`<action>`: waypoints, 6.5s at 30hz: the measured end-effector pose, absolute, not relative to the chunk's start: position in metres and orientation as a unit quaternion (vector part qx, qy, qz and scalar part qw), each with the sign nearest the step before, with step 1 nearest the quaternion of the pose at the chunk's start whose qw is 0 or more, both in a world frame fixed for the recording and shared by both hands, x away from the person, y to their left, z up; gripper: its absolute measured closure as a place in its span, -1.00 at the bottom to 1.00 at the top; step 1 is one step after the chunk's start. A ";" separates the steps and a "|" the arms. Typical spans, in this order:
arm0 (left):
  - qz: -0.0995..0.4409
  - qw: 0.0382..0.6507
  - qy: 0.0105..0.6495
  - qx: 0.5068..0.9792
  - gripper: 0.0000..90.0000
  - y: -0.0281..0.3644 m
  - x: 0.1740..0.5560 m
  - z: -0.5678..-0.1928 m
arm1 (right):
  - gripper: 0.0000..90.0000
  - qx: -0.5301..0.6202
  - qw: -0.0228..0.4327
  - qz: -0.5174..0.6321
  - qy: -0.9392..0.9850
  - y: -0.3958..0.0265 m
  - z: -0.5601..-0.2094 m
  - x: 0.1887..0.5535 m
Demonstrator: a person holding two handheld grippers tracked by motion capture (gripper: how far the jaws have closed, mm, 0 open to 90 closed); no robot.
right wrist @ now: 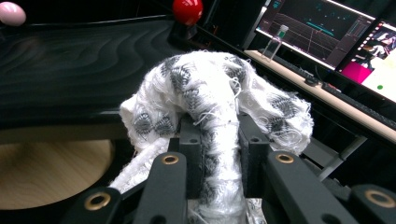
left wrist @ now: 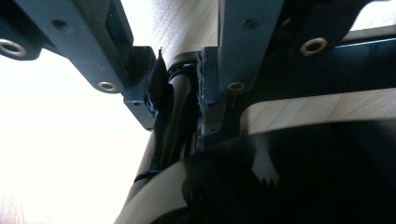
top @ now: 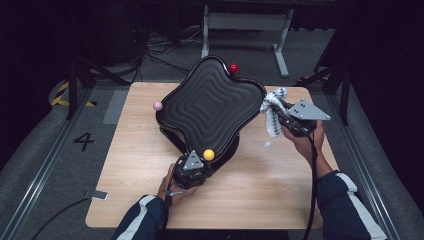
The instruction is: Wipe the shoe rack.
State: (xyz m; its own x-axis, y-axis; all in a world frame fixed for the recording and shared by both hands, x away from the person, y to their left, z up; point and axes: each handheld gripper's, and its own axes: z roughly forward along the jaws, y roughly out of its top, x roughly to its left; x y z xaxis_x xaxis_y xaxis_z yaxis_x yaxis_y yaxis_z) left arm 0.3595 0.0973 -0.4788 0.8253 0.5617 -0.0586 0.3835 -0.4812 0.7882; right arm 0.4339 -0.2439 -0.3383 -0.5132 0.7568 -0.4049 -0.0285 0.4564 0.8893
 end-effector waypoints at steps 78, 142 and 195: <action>0.102 0.429 0.282 0.852 0.57 0.098 0.360 -0.479 | 0.71 0.153 0.368 0.431 0.810 -0.188 -0.372 0.396; 0.101 0.430 0.281 0.852 0.57 0.099 0.361 -0.479 | 0.70 0.055 0.313 0.412 0.854 -0.138 -0.396 0.352; 0.176 0.328 0.356 0.857 -0.46 0.192 0.324 -0.469 | 0.72 0.126 0.251 0.380 0.882 -0.227 -0.428 0.349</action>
